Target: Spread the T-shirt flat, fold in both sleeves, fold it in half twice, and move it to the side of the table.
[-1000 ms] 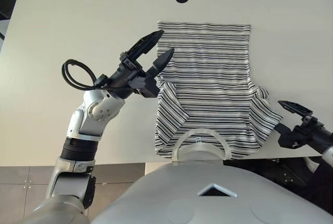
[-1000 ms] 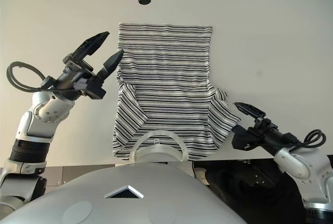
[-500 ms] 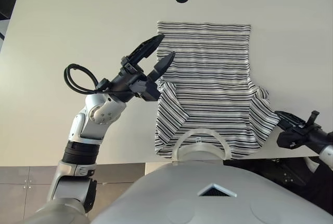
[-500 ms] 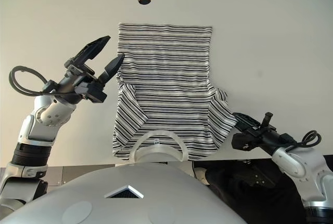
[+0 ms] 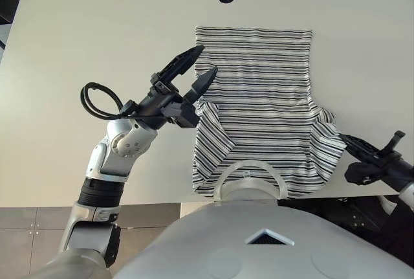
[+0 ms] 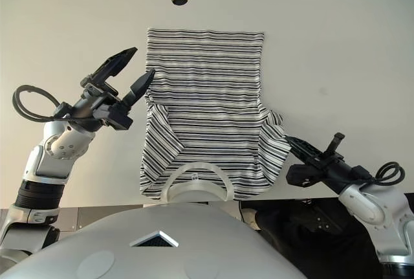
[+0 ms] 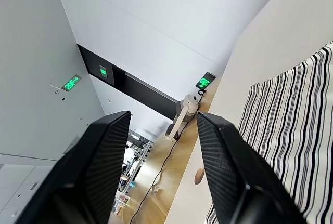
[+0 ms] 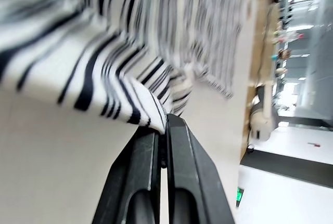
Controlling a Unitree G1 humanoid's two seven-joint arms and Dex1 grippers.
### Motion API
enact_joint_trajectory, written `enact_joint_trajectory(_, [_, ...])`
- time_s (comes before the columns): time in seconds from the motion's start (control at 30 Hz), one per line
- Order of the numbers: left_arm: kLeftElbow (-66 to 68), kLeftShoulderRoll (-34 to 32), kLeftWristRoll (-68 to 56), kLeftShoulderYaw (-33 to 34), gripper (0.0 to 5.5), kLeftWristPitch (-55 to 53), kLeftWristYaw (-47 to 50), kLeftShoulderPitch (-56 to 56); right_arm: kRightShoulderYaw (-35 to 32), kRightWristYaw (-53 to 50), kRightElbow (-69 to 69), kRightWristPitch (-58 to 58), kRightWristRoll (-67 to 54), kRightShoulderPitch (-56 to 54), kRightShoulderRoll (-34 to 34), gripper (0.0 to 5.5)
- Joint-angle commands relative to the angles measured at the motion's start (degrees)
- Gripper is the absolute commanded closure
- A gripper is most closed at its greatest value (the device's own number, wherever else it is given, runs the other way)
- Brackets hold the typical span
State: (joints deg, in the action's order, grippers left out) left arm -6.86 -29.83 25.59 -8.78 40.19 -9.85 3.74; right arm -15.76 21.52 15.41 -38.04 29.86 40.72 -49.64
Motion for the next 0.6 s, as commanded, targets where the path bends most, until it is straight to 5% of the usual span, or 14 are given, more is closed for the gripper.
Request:
enact_joint_trajectory(0.03, [0.7, 0.1, 0.5, 0.1, 3.13, -0.1, 0.1, 0.1, -2.1, 0.7, 4.1, 0.4, -2.4, -0.2, 0.8, 5.36])
enact_joint_trajectory(0.4, [2.8, 0.8, 3.0, -0.9, 3.13, 0.8, 0.9, 0.6, 16.9, 5.4, 3.6, 1.8, 4.8, -16.6, 4.4, 5.36])
enact_joint_trajectory(0.6, [3.5, 0.4, 3.4, -0.5, 3.13, 0.9, 1.5, 1.1, 19.9, 6.1, 2.3, 2.0, 4.8, -20.0, 3.6, 4.34])
